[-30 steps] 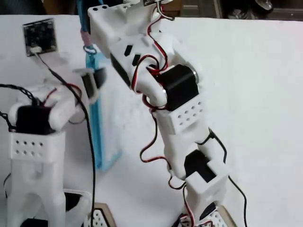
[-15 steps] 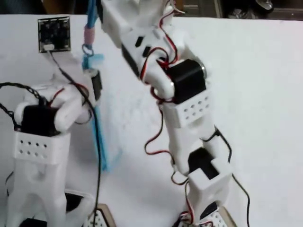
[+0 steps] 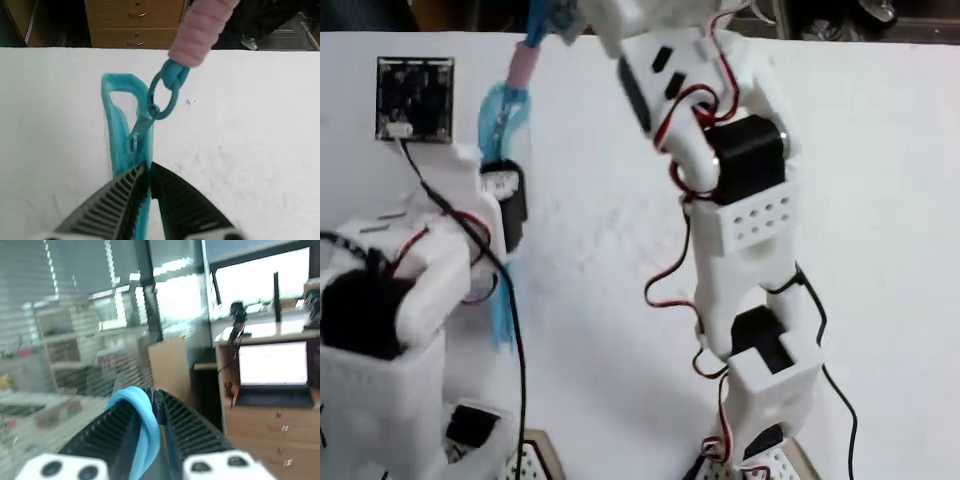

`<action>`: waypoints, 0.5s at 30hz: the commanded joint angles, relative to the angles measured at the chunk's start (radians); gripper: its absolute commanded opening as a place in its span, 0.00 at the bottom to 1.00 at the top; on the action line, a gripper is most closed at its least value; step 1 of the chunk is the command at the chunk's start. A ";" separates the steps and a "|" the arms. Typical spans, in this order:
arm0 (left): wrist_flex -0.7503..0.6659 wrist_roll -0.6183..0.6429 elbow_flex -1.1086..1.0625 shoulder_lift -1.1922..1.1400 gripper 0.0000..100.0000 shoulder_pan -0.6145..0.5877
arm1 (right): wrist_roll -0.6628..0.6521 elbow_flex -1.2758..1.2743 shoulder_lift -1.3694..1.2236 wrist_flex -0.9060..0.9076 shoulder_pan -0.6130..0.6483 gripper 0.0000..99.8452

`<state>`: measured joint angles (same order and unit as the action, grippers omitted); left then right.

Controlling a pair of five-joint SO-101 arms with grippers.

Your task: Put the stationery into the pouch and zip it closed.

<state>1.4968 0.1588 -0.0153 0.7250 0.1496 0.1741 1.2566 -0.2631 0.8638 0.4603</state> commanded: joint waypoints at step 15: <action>0.160 -0.130 0.173 0.042 0.02 0.124 | 0.009 0.012 -0.243 -0.205 -0.274 0.02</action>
<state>1.6303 0.0330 0.0982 0.7373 0.2693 0.1741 1.2566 -0.4902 0.7165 0.2532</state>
